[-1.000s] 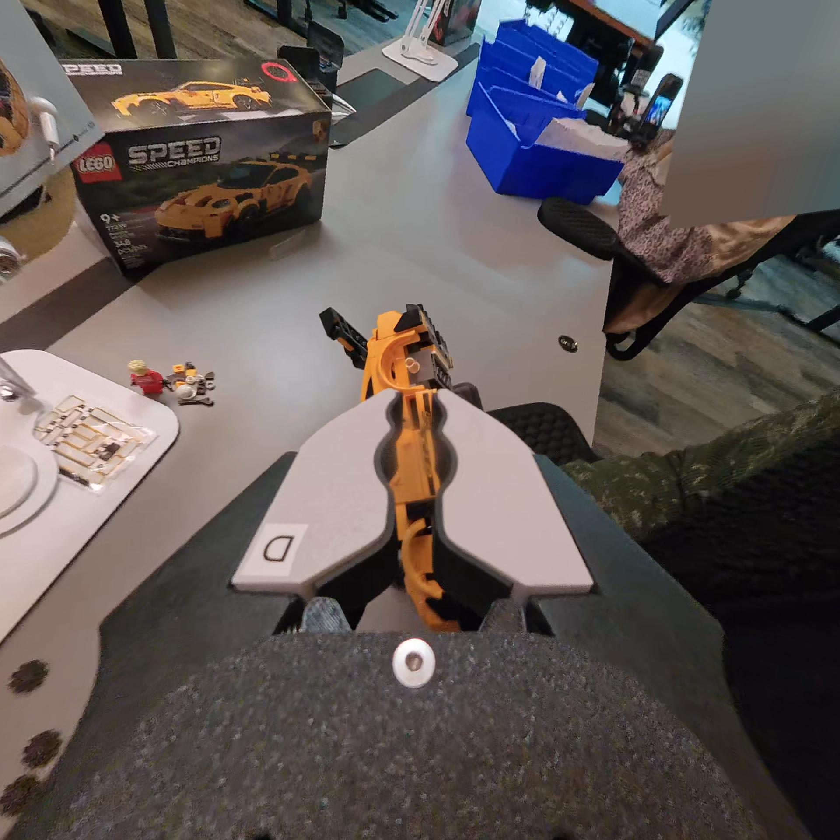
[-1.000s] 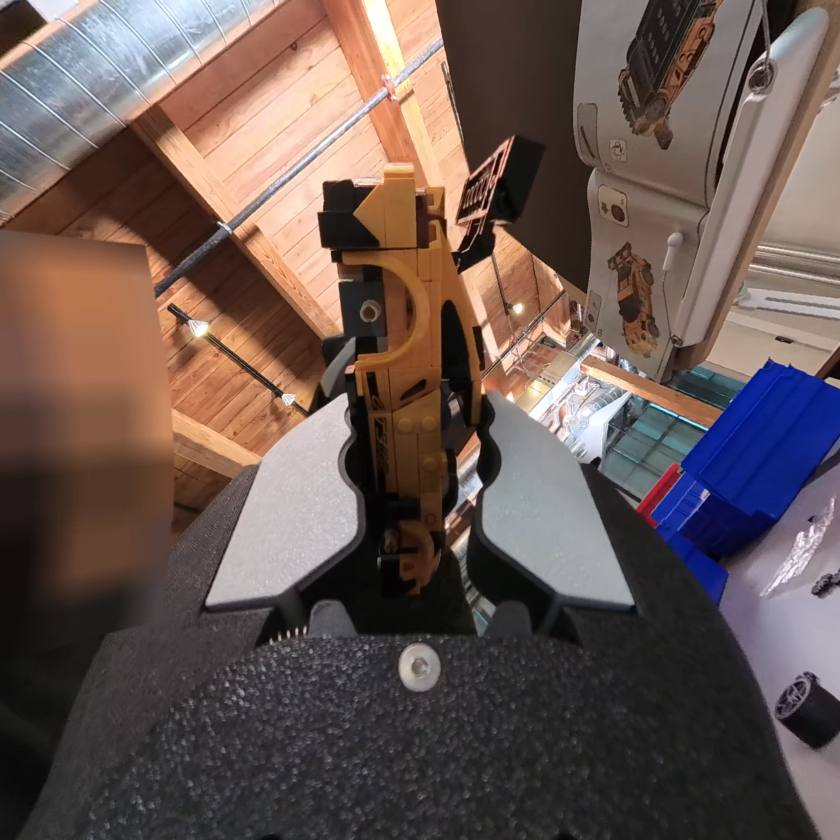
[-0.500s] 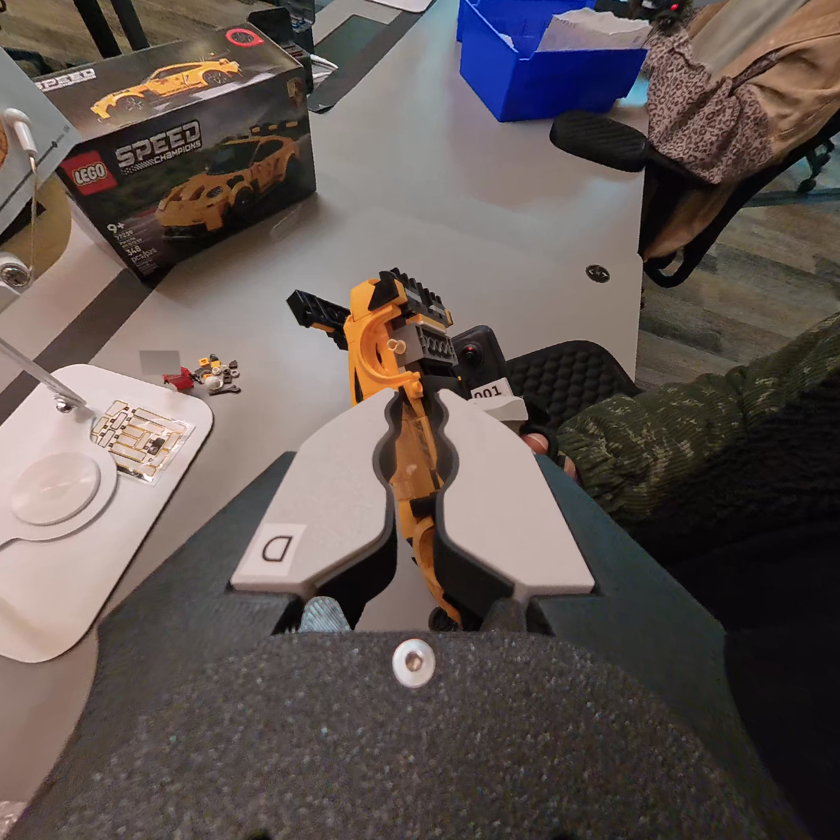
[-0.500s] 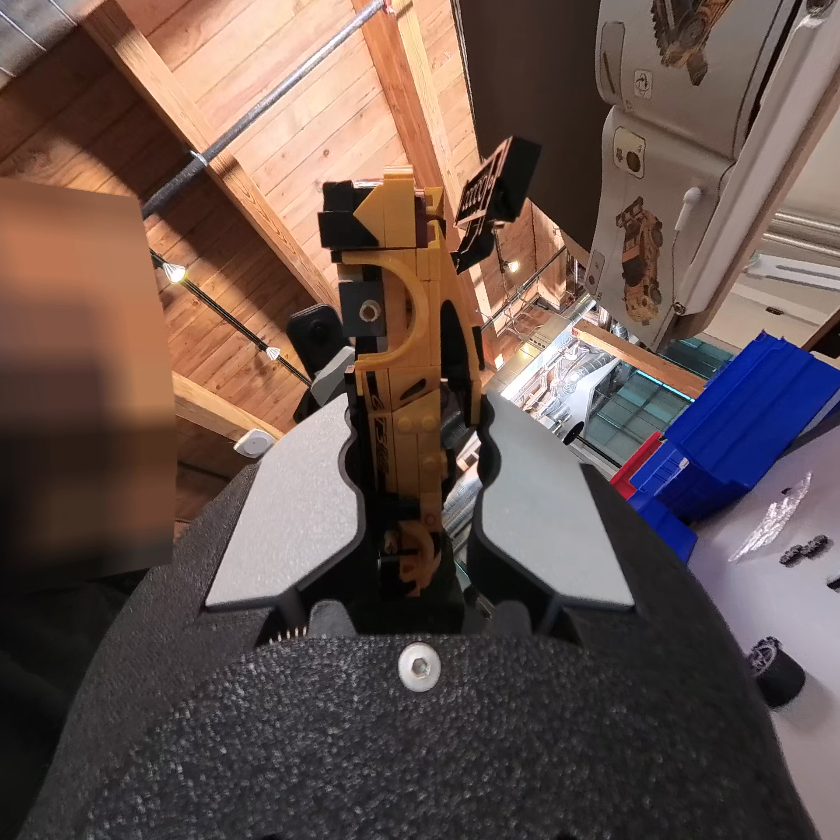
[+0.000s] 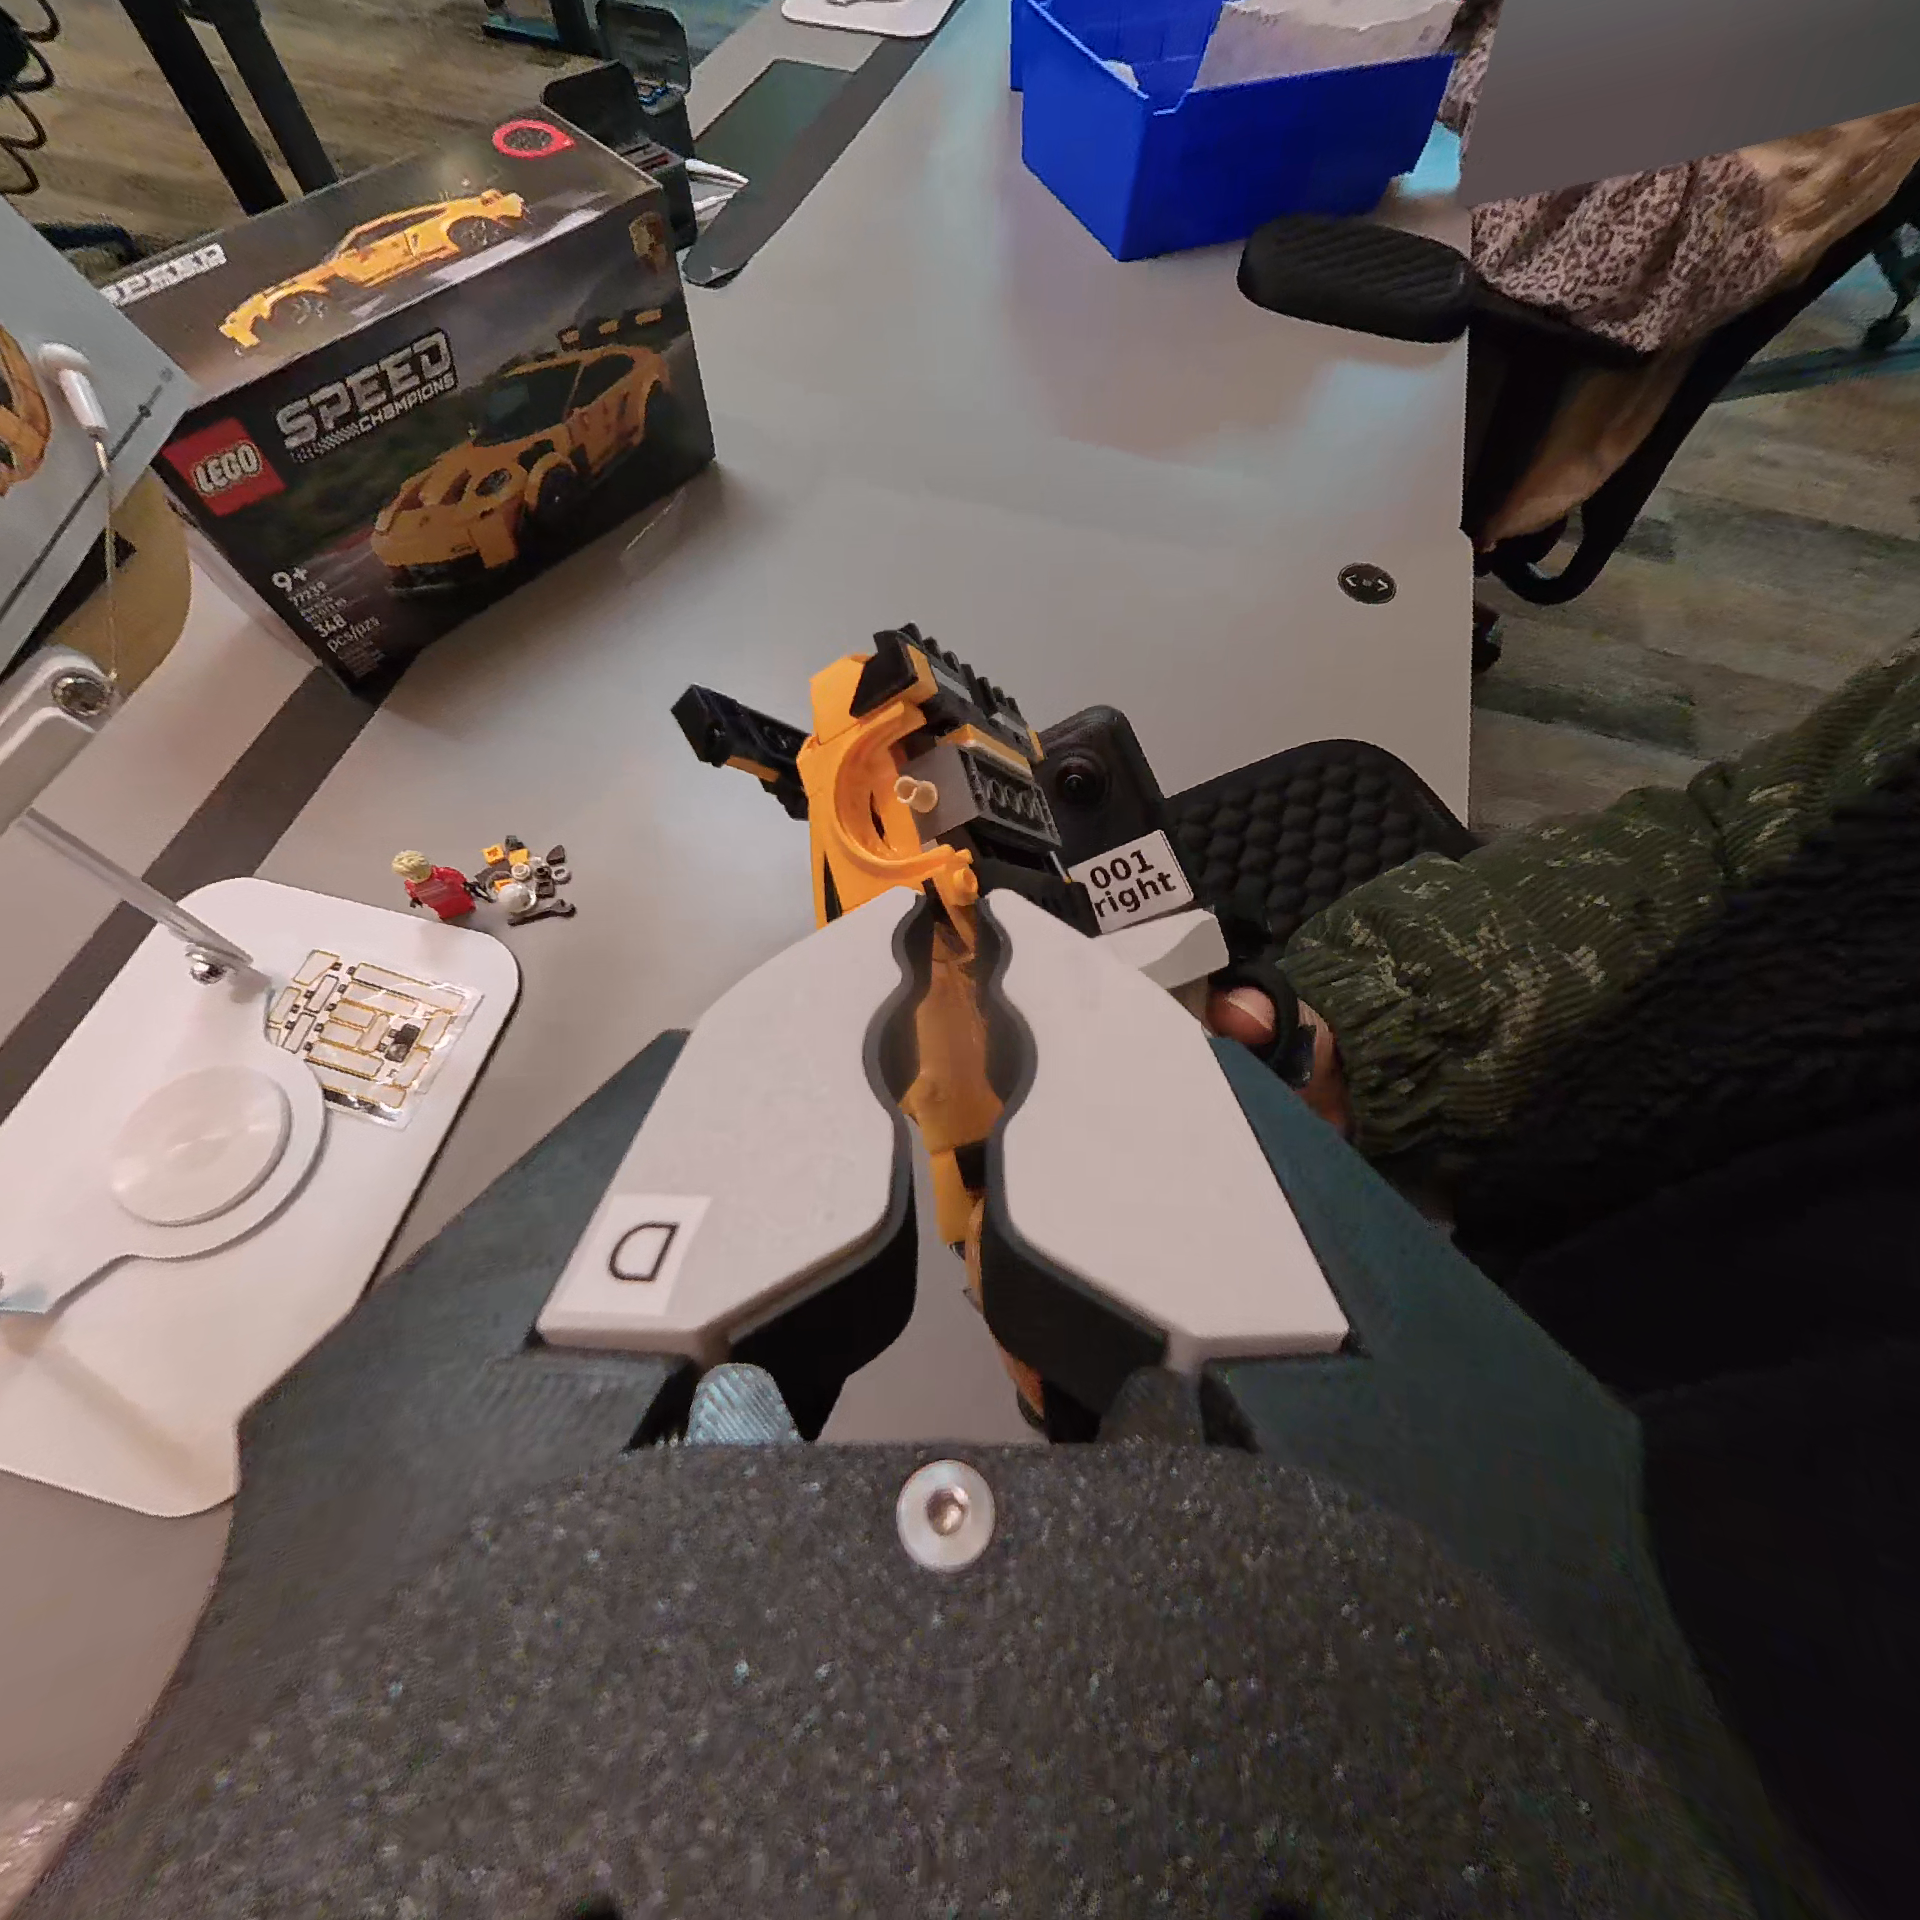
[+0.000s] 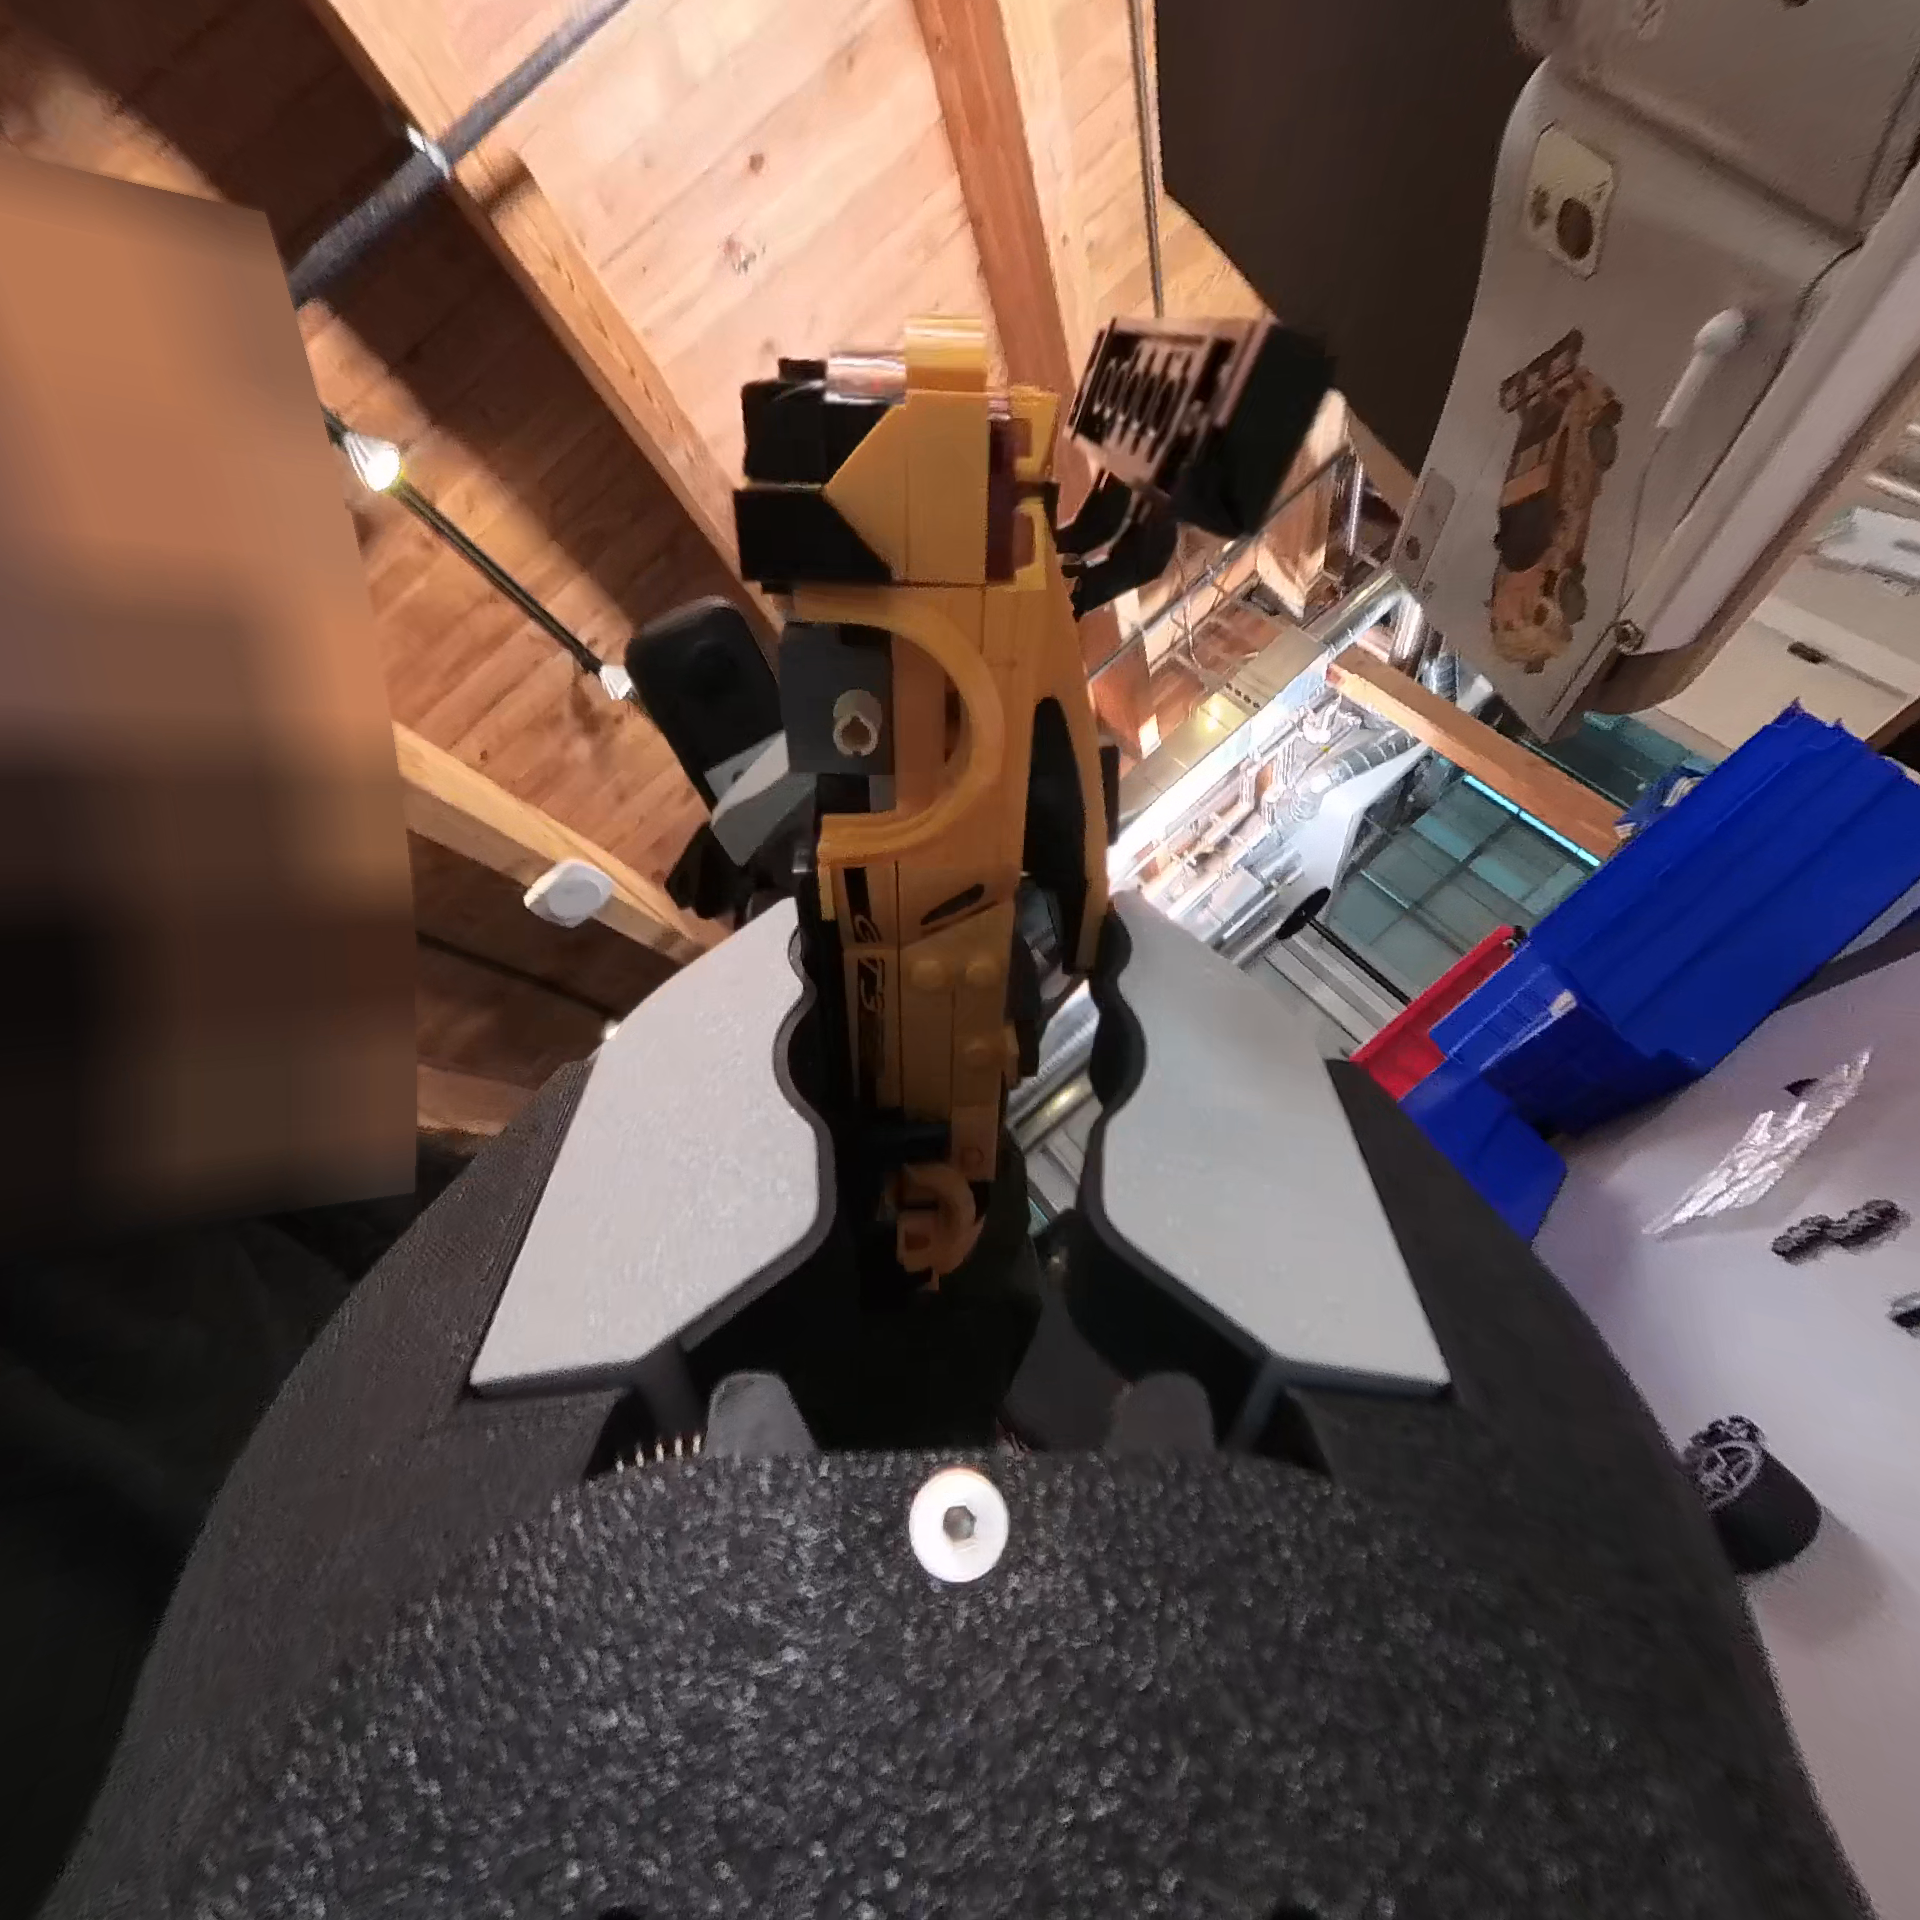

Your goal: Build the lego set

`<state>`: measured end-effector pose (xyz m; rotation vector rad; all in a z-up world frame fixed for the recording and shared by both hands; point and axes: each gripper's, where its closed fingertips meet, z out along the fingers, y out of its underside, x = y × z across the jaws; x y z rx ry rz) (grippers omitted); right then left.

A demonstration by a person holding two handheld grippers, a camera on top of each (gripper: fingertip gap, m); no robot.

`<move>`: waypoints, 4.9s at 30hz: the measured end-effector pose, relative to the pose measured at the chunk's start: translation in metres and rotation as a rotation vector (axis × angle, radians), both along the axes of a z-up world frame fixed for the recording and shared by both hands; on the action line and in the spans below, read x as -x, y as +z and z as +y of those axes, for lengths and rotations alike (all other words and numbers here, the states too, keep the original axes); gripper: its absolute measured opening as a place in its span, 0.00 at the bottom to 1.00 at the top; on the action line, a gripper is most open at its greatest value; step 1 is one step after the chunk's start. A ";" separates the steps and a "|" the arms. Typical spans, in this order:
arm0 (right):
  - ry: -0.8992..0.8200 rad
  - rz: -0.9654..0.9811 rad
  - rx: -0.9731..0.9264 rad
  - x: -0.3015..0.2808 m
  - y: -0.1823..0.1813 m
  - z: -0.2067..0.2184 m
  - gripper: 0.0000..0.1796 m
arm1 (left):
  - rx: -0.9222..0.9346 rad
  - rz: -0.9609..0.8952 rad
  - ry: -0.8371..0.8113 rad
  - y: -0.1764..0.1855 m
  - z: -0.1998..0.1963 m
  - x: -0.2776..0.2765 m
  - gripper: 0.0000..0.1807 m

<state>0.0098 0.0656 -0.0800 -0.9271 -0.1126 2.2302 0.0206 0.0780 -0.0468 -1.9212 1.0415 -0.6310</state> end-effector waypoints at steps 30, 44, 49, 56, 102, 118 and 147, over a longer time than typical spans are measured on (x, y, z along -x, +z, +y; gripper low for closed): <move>-0.027 -0.235 -0.301 0.027 -0.003 -0.036 0.27 | -0.099 0.172 -0.112 -0.002 -0.044 0.028 0.02; 0.003 -0.132 -0.317 0.017 0.008 -0.043 0.27 | 0.051 -0.056 -0.089 0.006 -0.047 0.020 0.16; 0.008 -0.119 -0.327 0.016 0.009 -0.045 0.27 | 0.043 -0.051 -0.084 0.007 -0.048 0.017 0.16; 0.011 -0.130 -0.346 0.018 0.008 -0.049 0.27 | 0.049 -0.079 -0.082 0.007 -0.051 0.017 0.16; 0.092 -0.161 -0.154 0.005 0.013 -0.021 0.27 | -0.127 -0.200 0.050 0.020 -0.036 0.052 0.10; 0.240 -0.759 0.258 -0.012 -0.067 0.072 0.27 | 0.285 0.254 0.382 -0.204 0.067 0.154 0.12; 0.035 -0.646 0.645 0.027 -0.111 0.086 0.27 | 0.299 0.120 0.392 -0.116 0.067 0.065 0.04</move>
